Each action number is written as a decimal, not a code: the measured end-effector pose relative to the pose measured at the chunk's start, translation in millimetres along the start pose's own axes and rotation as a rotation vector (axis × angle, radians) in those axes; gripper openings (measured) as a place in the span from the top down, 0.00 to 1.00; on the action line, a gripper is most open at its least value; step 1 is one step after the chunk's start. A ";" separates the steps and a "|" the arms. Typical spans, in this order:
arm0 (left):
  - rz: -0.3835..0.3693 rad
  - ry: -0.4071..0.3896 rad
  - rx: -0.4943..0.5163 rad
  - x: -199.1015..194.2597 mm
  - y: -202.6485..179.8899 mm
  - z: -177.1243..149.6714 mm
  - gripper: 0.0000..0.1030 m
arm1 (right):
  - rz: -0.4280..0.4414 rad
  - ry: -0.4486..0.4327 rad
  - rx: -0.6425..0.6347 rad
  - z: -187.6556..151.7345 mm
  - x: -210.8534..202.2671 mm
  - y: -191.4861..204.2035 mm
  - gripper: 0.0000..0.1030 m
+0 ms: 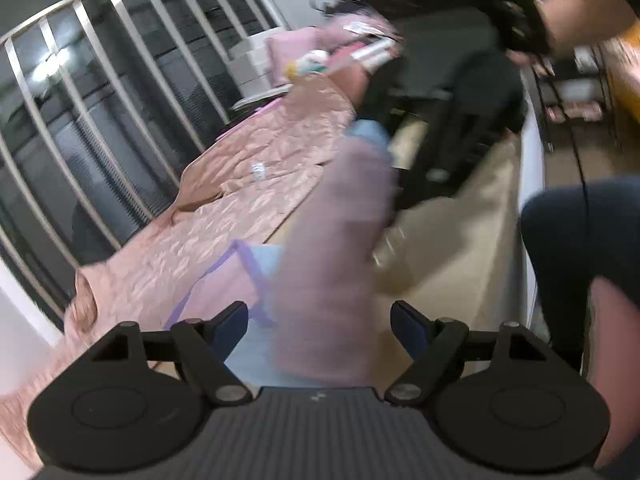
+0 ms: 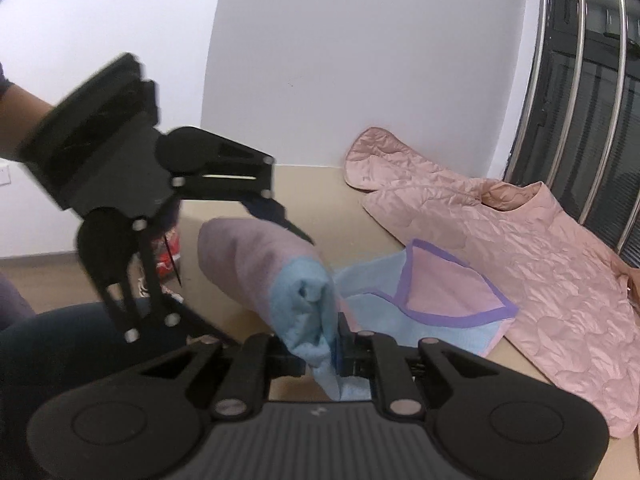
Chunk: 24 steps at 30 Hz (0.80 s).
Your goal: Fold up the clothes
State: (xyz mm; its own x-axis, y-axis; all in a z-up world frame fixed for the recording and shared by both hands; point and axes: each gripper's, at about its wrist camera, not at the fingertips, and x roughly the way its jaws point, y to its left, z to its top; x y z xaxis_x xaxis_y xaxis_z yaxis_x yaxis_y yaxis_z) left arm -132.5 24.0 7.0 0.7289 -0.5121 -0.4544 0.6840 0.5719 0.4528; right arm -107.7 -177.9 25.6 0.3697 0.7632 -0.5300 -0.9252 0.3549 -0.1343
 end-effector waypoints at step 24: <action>-0.281 0.040 -0.762 56.2 120.9 -25.8 0.40 | 0.133 0.013 0.494 -1.0 41.9 -109.7 0.80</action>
State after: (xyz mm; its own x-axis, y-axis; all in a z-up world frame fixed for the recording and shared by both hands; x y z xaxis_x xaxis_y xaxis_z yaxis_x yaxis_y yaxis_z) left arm -9.6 80.9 16.4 0.5212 -0.6867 -0.5066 0.6242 0.7116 -0.3224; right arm 9.3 -185.4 17.3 0.2478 0.8132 -0.5265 -0.8118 0.4709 0.3453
